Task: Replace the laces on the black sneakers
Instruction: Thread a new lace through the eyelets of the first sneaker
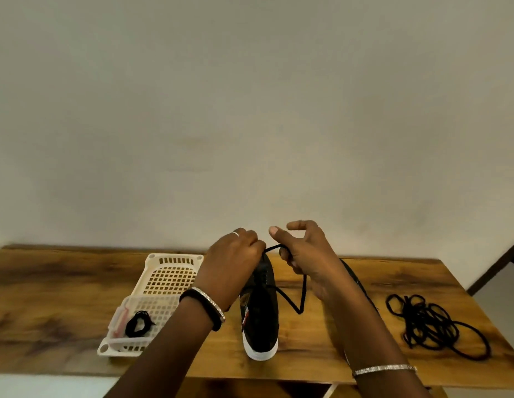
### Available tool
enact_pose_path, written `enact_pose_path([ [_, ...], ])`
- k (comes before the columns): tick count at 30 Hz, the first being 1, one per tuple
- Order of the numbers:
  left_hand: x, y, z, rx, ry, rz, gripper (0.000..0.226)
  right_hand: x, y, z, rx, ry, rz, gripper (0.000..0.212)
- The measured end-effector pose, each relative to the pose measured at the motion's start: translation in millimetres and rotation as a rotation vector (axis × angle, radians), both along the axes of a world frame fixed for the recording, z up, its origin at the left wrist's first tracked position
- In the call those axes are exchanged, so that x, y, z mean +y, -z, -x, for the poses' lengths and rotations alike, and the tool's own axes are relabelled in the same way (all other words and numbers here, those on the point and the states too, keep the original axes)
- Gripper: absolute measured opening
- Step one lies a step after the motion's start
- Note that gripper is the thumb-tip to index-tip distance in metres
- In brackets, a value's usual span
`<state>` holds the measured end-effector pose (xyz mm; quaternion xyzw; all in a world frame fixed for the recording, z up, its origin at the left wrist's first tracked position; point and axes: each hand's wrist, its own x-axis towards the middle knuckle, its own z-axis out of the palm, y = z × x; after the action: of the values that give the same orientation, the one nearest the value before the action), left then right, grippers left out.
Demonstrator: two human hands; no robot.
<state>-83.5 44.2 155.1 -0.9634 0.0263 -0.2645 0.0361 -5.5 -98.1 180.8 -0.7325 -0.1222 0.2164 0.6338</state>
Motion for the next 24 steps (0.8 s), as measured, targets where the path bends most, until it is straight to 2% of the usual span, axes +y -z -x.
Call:
enact_pose_path([
  [2, 5.7, -8.2, -1.7, 0.066, -0.104, 0.028, 0.024, -5.5, -5.7, -3.1, -0.174, -0.056, 0.086, 0.028],
  [3, 11.6, -12.5, -2.3, 0.099, -0.145, 0.112, 0.02, -9.1, -7.2, -4.6, -0.267, -0.11, 0.132, 0.026],
  [6, 26.5, -22.6, -5.0, 0.226, -0.2, 0.519, 0.016, -15.3, -8.3, -4.7, -0.462, -0.284, 0.374, 0.027],
  [8, 32.9, -28.7, -6.1, 0.331, -0.167, 0.727, 0.017, -11.9, -5.8, -4.4, -0.554, -0.353, 0.55, 0.049],
  [10, 34.7, -33.8, -5.8, 0.448, -0.145, 0.806, 0.021, -4.3, -3.4, -1.7, -0.652, -0.389, 0.675, 0.082],
  [12, 33.8, -39.7, -7.3, 0.547, -0.115, 0.914, 0.023, 3.5, -3.4, 2.0, -0.726, -0.42, 0.71, 0.098],
  [14, 35.0, -43.1, -10.6, 0.591, -0.112, 1.051, 0.021, 7.0, -3.7, 3.0, -0.672, -0.43, 0.644, 0.091],
  [17, 35.8, -46.8, -11.7, 0.613, -0.119, 1.259, 0.017, 5.8, 1.0, -1.1, -0.595, -0.396, 0.492, 0.043],
  [18, 35.8, -48.2, -11.9, 0.603, -0.113, 1.326, 0.015, 3.3, 3.1, -3.1, -0.561, -0.367, 0.431, 0.033],
  [22, 38.3, -53.6, -13.7, 0.449, -0.115, 1.385, 0.019, -9.7, -6.4, -3.7, -0.262, -0.38, 0.114, 0.028],
  [24, 39.2, -55.2, -15.4, 0.315, -0.072, 1.499, 0.024, -12.5, -9.8, -7.7, -0.202, -0.326, 0.014, 0.032],
])
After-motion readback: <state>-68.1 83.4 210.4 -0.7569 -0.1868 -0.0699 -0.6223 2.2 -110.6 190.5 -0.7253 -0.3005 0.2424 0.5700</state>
